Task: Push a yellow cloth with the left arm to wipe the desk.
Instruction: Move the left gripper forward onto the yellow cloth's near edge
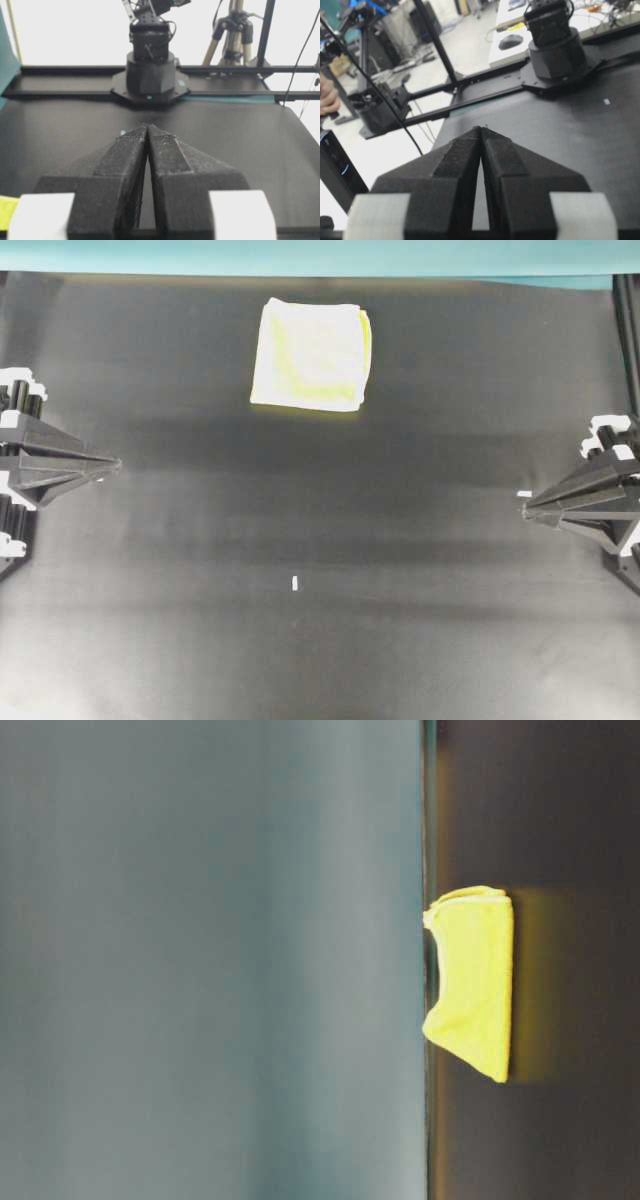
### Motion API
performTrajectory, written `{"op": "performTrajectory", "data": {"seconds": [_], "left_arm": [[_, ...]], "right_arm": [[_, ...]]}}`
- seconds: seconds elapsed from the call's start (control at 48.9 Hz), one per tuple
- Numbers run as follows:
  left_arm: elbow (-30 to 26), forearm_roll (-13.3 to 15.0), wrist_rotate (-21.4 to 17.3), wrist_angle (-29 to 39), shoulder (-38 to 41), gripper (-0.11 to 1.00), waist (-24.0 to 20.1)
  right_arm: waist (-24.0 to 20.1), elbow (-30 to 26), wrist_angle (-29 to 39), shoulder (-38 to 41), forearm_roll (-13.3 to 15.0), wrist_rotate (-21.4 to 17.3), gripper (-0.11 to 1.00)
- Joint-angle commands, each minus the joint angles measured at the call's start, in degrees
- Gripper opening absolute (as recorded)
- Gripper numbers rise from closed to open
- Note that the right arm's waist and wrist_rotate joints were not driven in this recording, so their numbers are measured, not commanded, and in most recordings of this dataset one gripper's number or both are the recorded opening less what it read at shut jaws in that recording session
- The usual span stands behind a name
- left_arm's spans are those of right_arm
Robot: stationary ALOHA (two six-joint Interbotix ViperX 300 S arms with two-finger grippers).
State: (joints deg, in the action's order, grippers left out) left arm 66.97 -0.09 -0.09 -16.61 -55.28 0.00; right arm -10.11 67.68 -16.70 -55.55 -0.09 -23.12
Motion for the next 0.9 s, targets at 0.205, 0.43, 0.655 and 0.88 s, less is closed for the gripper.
{"op": "performTrajectory", "data": {"seconds": [0.205,0.43,0.655,0.88], "left_arm": [[-3.69,-2.46,2.99,-1.32,5.71,0.0,-6.15],[-5.62,-2.37,6.77,-1.41,15.38,0.0,-13.97],[-12.13,-2.46,6.77,-3.34,30.15,0.05,-17.05],[-20.48,-2.37,6.5,-4.92,45.7,0.64,-18.11]], "right_arm": [[-0.09,-0.44,3.25,0.18,-0.18,-0.09,0.0],[-0.09,-0.35,5.71,0.18,-0.79,-0.09,0.0],[-0.09,-0.26,6.59,0.18,-0.79,-0.09,0.0],[-0.09,-0.18,7.29,0.18,-0.79,-0.09,0.0]]}}
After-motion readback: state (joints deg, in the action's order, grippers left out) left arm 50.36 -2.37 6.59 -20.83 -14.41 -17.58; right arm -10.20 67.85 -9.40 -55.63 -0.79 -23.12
